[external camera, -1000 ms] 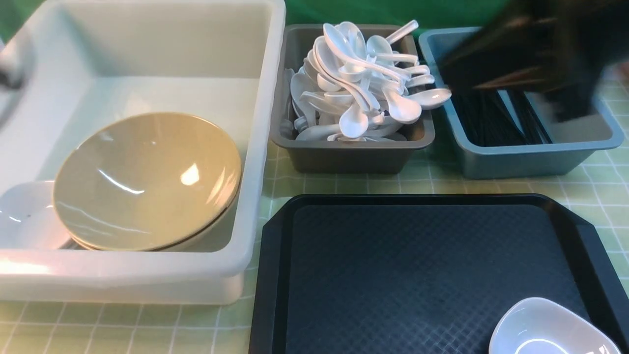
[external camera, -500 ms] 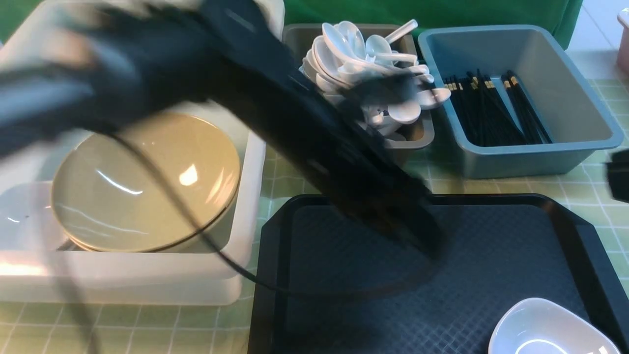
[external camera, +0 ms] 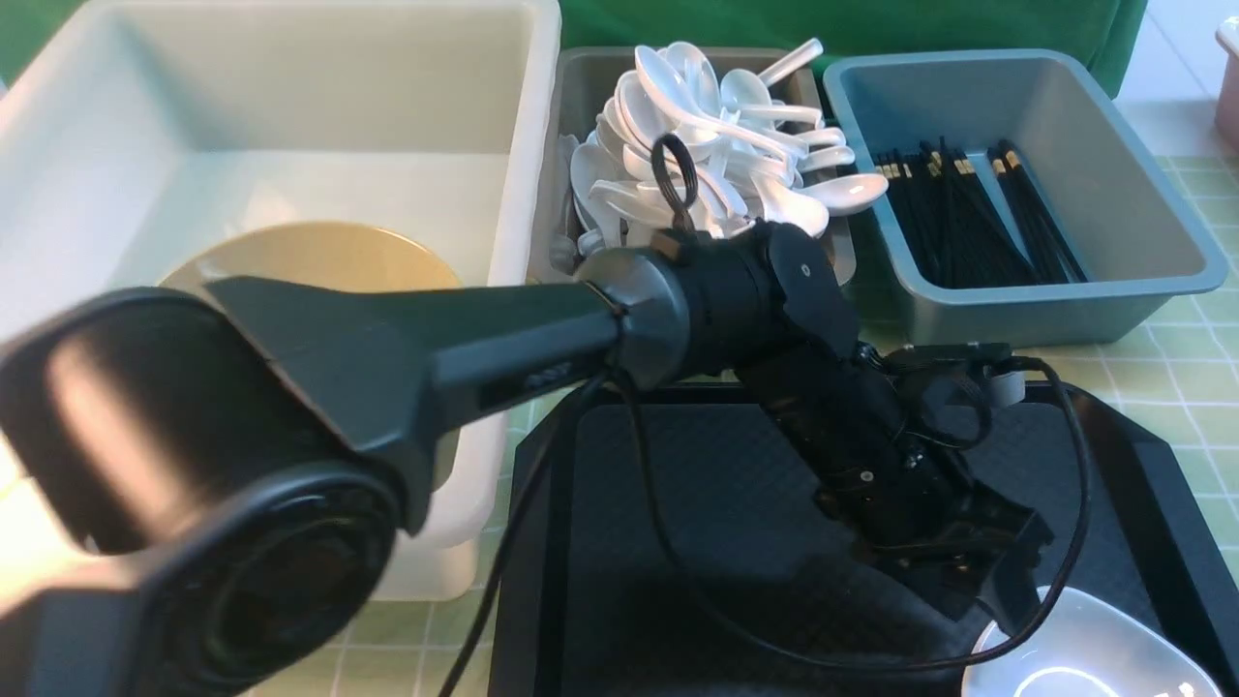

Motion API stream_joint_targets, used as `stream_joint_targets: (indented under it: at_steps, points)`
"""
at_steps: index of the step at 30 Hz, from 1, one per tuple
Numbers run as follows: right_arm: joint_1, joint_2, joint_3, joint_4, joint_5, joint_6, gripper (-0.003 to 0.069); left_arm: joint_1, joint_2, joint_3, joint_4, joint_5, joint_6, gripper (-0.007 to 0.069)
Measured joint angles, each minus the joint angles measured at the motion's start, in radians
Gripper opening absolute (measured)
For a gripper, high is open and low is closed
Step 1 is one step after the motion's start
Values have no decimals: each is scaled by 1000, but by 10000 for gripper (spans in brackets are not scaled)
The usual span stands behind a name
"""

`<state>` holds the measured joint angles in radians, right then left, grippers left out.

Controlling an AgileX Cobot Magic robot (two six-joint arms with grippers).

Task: On green table put chopsticks spoon bowls plates into blue grey white boxes.
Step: 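Grasp the small white bowl on the black tray by its rim with the left gripper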

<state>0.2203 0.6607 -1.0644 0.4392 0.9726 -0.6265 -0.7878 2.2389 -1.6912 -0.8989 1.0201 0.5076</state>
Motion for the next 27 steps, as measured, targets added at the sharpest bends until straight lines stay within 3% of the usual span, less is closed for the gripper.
stream_joint_targets:
  at_steps: [7,11,14,18,27]
  points:
    - [0,0,0,-10,30,2,99,0,87,-4,-139,23,85,326]
    - [0,0,0,-10,32,16,101,0,102,-4,-175,42,122,245]
    - [0,0,0,-11,32,27,106,3,103,-4,-169,49,132,116]
    - [0,0,0,-11,32,27,110,27,91,-4,-162,75,133,18]
    - [0,3,0,37,-57,8,116,197,-94,-4,-154,158,131,15]
